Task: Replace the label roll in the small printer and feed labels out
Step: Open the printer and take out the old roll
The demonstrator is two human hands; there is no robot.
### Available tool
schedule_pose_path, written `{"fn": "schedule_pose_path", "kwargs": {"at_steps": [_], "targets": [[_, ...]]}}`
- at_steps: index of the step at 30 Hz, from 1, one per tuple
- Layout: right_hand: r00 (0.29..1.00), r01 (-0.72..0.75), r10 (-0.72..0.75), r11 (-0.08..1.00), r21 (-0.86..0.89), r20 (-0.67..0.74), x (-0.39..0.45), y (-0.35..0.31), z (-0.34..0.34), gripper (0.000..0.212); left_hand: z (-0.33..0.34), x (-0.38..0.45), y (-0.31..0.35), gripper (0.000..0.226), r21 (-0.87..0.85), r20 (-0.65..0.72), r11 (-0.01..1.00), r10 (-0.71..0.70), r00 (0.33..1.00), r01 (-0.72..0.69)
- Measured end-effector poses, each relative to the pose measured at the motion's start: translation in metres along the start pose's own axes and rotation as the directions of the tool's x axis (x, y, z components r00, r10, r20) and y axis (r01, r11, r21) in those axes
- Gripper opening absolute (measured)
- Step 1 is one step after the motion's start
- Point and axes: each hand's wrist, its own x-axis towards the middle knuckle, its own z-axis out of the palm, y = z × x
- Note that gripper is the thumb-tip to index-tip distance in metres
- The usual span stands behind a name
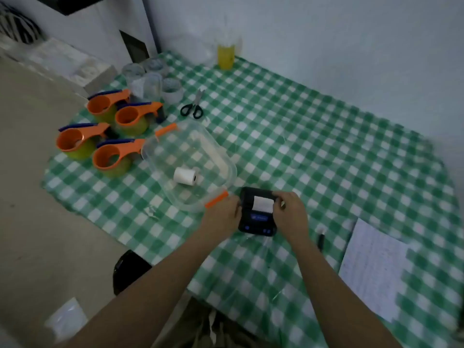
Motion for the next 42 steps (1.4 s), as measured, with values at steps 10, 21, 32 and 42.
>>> {"fn": "schedule_pose_path", "kwargs": {"at_steps": [10,21,32,42], "targets": [[0.863,-0.491,0.417,0.823,0.284,0.284,0.02,0.034,-0.002,0.03,0.03,0.019,-0.001,0.039,-0.029,0.132,0.99,-0.136,0.982,0.141],[0.606,-0.725,0.622,0.689,0.021,0.497,0.053,0.036,-0.013,0.024,0.036,0.028,-0.003,0.039,-0.24,0.145,0.912,-0.305,0.941,0.333],[0.837,-0.469,0.419,0.881,0.067,0.353,0.036,0.025,-0.022,0.017,0.037,0.026,0.0,0.036,-0.247,0.133,0.91,-0.308,0.942,0.333],[0.969,-0.229,0.235,0.97,-0.08,0.073,0.012,0.017,0.021,0.05,0.034,0.027,-0.002,0.045,-0.16,0.134,0.936,-0.294,0.947,0.313]]}}
